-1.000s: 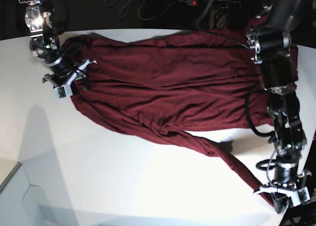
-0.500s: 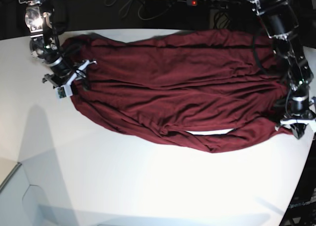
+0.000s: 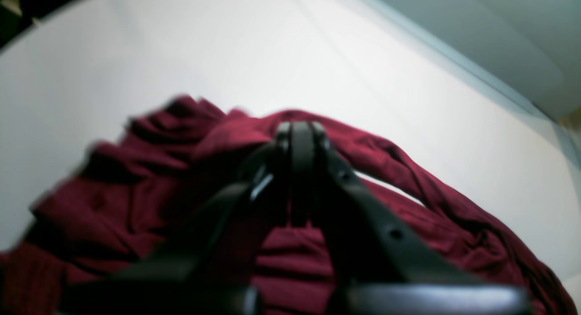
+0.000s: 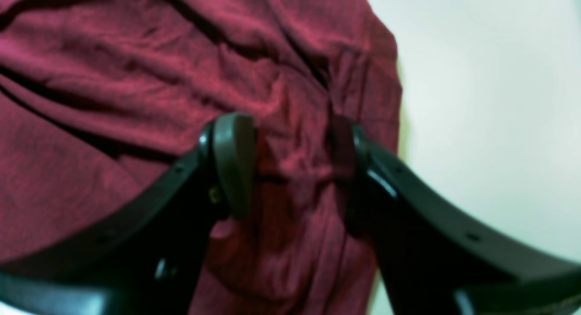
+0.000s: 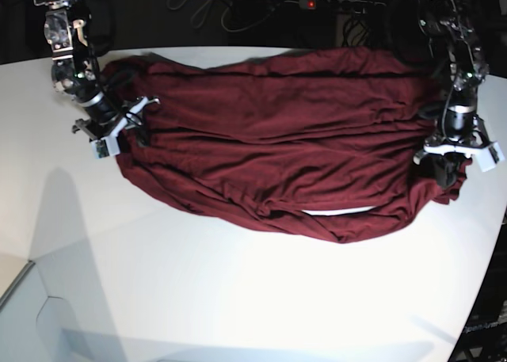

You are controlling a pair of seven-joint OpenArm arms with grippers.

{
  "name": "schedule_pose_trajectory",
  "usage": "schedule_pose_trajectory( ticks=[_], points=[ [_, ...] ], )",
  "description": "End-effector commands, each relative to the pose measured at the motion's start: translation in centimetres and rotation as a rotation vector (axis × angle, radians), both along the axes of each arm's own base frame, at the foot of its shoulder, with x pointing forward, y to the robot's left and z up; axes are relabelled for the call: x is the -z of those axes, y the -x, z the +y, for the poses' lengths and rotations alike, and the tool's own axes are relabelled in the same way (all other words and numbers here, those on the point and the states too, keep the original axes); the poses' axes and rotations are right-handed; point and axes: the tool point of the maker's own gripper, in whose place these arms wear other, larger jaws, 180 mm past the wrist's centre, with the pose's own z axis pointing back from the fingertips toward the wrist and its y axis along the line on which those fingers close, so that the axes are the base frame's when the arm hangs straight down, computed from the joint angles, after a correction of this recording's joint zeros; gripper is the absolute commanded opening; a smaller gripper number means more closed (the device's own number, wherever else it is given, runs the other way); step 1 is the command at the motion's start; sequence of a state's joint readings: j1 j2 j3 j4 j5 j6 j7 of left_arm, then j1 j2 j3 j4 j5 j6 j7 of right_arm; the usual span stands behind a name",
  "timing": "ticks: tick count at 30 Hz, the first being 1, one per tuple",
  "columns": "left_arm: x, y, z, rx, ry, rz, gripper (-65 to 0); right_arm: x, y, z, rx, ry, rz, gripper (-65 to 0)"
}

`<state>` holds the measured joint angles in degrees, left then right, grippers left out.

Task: Layout the t-shirt on the table in an organized manner, then fold the t-shirt properly
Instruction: 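Move the left gripper back and grasp the shirt side edge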

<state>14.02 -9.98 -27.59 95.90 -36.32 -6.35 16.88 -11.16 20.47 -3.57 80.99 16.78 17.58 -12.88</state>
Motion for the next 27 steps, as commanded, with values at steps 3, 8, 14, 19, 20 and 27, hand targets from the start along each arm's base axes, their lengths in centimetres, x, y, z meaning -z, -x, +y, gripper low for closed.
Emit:
schedule_pose_trajectory(
  ticks=[3, 8, 14, 19, 20, 27],
  points=[
    [-0.6, 0.4, 0.4, 0.000, -0.018, -0.024, -64.9, 0.1, 0.1, -0.4, -0.002, 0.020, 0.017, -36.9],
    [2.3, 2.2, 0.8, -0.012, 0.003, 0.059, -64.5, 0.2, 0.1, 0.1, 0.001, 0.005, 0.017, -36.9],
    [4.2, 3.8, 0.0, 0.019, 0.026, 0.156, -51.8, 0.1, 0.1, 0.1, 0.001, 0.005, 0.016, -36.9],
    [4.8, 4.2, 0.0, 0.025, 0.035, 0.192, -36.3, 0.2, 0.1, 0.2, 0.000, 0.004, 0.017, -36.9],
    [4.7, 4.1, 0.0, 0.025, 0.034, 0.189, -34.3, 0.2, 0.1, 0.2, 0.000, 0.004, 0.017, -36.9],
    [3.4, 2.1, 2.4, -0.089, 0.080, 0.094, -32.5, 0.2, 0.1, 0.2, 0.000, 0.004, 0.018, -36.9]
  ],
)
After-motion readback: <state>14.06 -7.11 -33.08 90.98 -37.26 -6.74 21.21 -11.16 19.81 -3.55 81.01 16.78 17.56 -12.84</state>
